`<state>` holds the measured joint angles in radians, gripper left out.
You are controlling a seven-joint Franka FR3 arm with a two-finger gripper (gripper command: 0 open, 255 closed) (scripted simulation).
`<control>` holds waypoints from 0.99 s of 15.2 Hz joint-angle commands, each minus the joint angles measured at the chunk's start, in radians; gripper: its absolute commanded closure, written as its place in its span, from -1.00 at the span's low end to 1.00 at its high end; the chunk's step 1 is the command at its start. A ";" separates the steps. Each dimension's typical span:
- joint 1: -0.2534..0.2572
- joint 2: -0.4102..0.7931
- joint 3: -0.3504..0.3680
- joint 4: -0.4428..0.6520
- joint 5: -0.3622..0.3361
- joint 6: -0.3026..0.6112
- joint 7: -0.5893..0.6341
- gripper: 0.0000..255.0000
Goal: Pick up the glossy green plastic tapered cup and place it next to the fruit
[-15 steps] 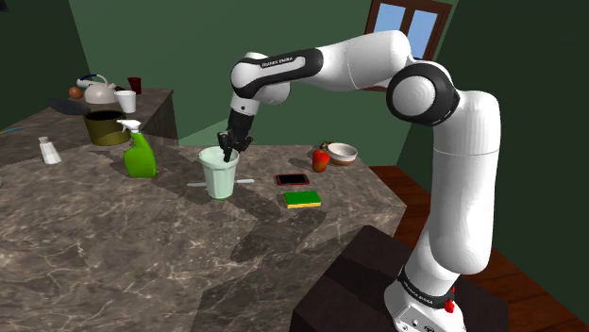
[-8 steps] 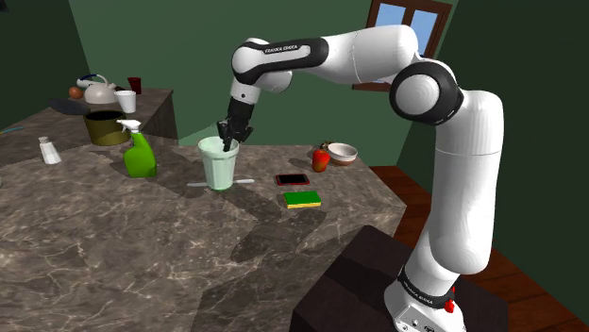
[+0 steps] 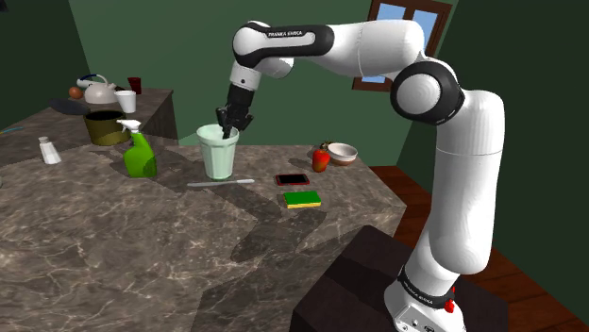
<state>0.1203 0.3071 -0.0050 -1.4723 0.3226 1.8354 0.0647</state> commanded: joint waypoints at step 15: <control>-0.019 -0.006 -0.007 0.184 -0.007 -0.188 0.035 1.00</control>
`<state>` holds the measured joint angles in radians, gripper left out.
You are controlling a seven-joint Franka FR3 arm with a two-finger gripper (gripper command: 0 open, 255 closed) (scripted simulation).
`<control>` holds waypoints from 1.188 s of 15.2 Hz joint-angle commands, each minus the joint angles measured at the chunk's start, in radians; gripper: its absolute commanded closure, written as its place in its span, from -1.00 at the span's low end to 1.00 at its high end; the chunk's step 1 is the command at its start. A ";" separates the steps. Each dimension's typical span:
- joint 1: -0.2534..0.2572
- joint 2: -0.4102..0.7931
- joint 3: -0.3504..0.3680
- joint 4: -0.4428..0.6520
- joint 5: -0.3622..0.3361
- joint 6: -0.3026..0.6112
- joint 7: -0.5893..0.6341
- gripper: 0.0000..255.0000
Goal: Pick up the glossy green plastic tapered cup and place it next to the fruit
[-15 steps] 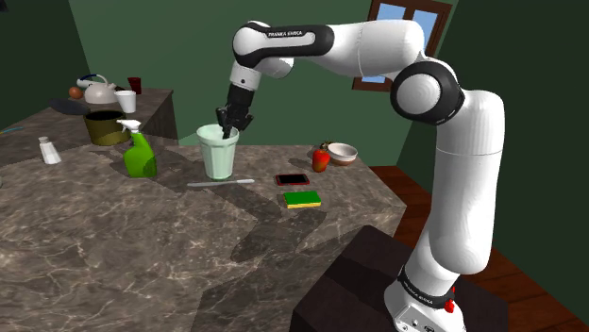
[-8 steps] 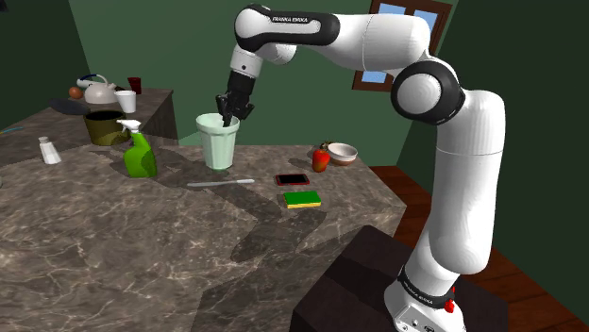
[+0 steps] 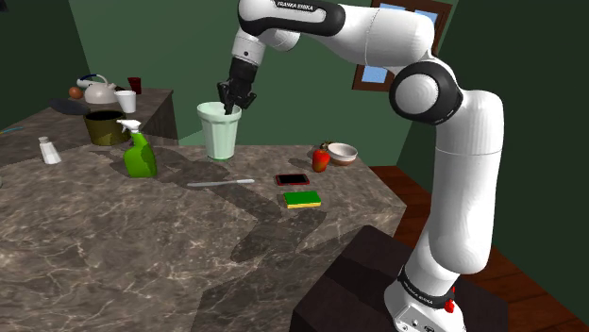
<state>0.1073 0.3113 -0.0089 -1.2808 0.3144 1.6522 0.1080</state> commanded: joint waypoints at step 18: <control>-0.197 -0.382 -0.165 -0.462 -0.013 -0.034 -0.368 1.00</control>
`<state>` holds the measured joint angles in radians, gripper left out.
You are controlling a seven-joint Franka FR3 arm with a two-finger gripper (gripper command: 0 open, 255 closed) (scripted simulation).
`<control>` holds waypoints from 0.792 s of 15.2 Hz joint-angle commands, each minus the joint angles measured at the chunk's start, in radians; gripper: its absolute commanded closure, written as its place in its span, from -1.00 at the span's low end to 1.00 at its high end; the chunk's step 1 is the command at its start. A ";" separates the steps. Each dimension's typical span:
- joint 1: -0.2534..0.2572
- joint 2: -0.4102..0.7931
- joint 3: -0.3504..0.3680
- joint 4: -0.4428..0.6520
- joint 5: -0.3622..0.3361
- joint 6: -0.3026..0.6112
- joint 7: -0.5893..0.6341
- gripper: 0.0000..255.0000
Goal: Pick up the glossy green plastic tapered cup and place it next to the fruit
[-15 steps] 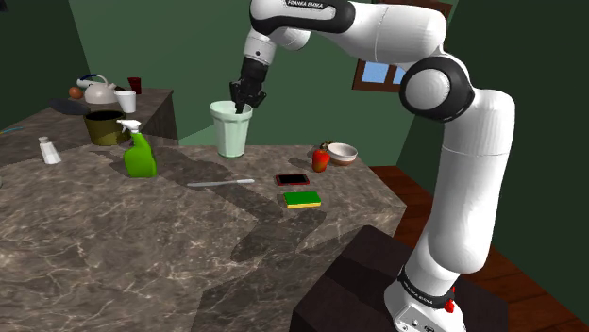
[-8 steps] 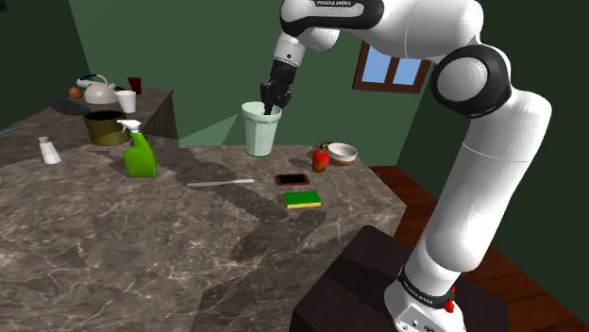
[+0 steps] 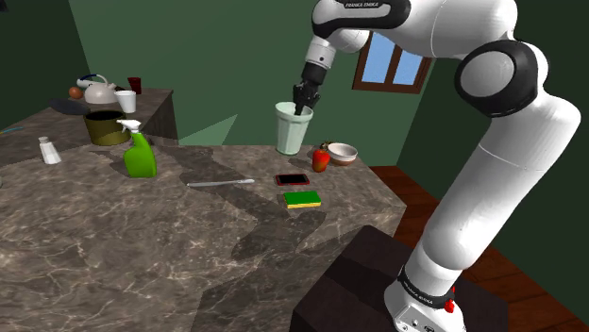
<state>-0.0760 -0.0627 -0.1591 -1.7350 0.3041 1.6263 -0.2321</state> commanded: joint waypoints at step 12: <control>-0.141 -0.075 -0.170 -0.057 -0.062 -0.102 -0.288 1.00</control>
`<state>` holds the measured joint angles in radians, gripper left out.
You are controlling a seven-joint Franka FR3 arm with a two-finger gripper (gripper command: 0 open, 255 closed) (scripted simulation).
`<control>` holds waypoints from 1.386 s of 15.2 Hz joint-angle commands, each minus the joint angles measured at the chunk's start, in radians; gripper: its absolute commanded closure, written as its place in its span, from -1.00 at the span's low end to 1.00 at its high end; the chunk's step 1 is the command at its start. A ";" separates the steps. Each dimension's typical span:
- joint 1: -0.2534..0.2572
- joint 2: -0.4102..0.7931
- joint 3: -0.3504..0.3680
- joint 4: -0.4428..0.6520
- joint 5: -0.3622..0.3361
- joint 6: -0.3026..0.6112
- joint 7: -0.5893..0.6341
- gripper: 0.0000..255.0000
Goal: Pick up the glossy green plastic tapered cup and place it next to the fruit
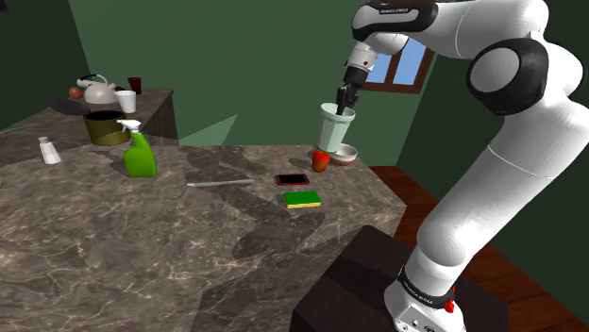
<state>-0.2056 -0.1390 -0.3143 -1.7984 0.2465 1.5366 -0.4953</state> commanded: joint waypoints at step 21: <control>-0.039 0.007 -0.049 -0.234 -0.012 0.212 -0.141 1.00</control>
<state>-0.2439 -0.1366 -0.3622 -2.0228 0.2321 1.7346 -0.6304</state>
